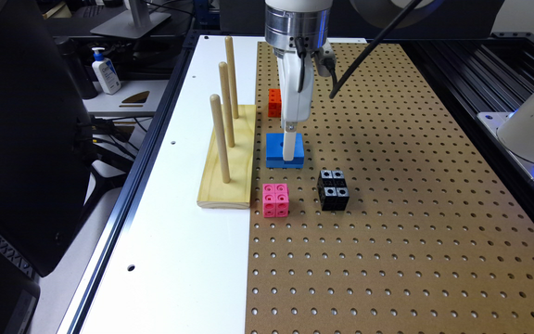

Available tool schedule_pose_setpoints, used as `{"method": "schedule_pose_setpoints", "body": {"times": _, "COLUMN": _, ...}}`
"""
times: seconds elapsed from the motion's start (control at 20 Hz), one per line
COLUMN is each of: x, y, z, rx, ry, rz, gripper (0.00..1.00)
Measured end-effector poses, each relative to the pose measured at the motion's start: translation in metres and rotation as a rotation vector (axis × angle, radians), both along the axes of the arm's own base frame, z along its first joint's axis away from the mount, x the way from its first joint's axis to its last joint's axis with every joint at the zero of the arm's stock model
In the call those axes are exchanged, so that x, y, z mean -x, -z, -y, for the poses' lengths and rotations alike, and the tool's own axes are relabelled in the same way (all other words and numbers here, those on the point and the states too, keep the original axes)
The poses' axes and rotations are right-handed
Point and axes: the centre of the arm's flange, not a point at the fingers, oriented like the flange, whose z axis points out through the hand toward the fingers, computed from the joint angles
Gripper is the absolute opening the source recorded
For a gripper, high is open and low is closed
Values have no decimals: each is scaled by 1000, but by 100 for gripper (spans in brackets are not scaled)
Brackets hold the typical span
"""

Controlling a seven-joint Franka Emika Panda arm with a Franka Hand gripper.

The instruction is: Pick up blue block.

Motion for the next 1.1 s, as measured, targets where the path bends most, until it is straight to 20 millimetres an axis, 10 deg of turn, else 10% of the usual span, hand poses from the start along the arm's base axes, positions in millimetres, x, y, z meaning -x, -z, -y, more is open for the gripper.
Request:
{"method": "schedule_pose_setpoints", "body": {"times": 0.85, "x": -8, "y": 34, "z": 0, "rx": -8, "ry": 6, "rz": 23, "gripper": 100}}
{"method": "schedule_pose_setpoints", "body": {"times": 0.9, "x": -11, "y": 34, "z": -1, "rx": -9, "ry": 6, "rz": 27, "gripper": 0}}
{"method": "schedule_pose_setpoints", "body": {"times": 1.1, "x": -11, "y": 34, "z": -1, "rx": -9, "ry": 6, "rz": 27, "gripper": 0}}
